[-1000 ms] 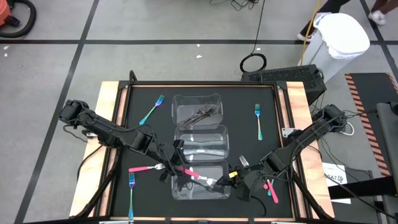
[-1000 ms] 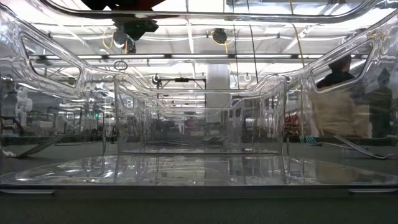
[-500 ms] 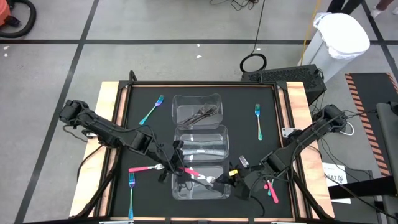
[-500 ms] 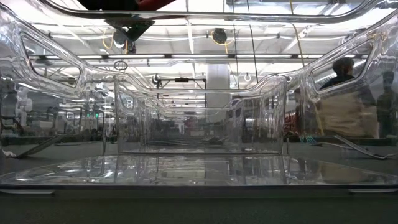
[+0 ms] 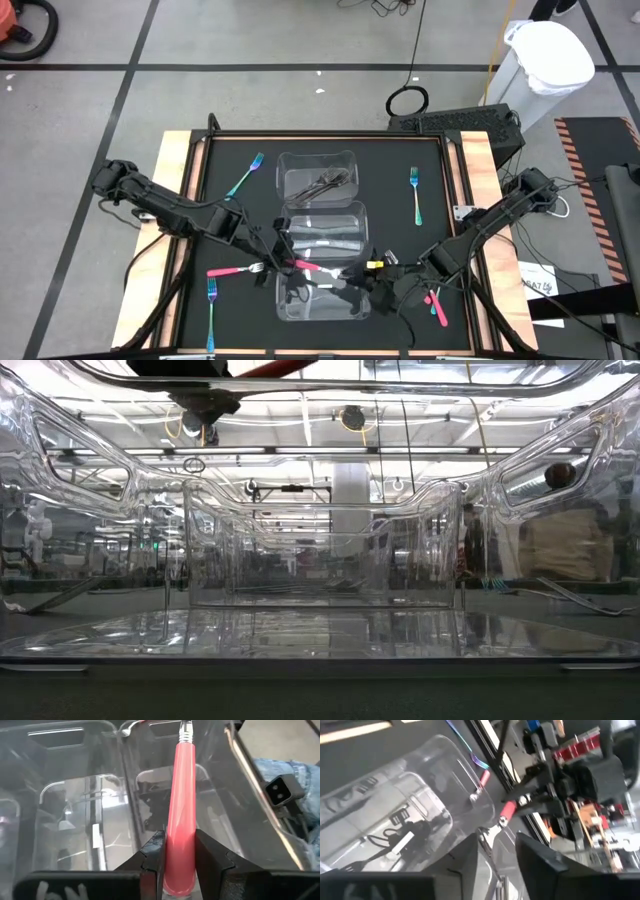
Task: Sort silverware by color (type)
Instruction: Put the top left pink fork into the middle transparent bin
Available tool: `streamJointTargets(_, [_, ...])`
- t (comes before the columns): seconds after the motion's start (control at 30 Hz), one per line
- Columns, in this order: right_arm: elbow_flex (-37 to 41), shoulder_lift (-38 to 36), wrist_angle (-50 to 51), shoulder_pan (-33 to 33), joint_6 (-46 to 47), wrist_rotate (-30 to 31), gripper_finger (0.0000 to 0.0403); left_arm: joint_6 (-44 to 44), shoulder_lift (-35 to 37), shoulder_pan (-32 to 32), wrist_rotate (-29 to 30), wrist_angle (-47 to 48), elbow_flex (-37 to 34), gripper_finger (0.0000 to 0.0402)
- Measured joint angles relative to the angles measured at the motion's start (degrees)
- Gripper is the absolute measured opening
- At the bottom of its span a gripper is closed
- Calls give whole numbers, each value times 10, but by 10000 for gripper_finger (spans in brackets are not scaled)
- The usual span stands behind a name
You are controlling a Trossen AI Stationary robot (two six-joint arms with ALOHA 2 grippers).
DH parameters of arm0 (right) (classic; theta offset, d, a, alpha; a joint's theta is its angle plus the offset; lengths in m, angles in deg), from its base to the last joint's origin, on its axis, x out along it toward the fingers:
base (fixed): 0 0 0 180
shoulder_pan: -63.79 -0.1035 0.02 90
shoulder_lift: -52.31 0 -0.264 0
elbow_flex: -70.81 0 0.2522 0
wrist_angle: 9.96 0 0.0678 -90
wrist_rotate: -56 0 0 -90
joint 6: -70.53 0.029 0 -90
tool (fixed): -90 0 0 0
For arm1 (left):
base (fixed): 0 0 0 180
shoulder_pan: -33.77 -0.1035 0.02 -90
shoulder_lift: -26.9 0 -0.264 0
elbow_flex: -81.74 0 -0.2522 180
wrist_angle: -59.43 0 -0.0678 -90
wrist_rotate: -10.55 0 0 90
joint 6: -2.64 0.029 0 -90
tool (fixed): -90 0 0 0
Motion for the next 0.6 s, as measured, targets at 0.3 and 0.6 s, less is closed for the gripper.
streamJointTargets(0.3, [0, 0, 5, -1, 80, 105, 197, -15, 0, 0, 28, 21, 0, 76])
streamJointTargets(0.6, [0, 0, 26, -1, 118, 121, 212, -14, 15, 0, 42, 25, 0, 76])
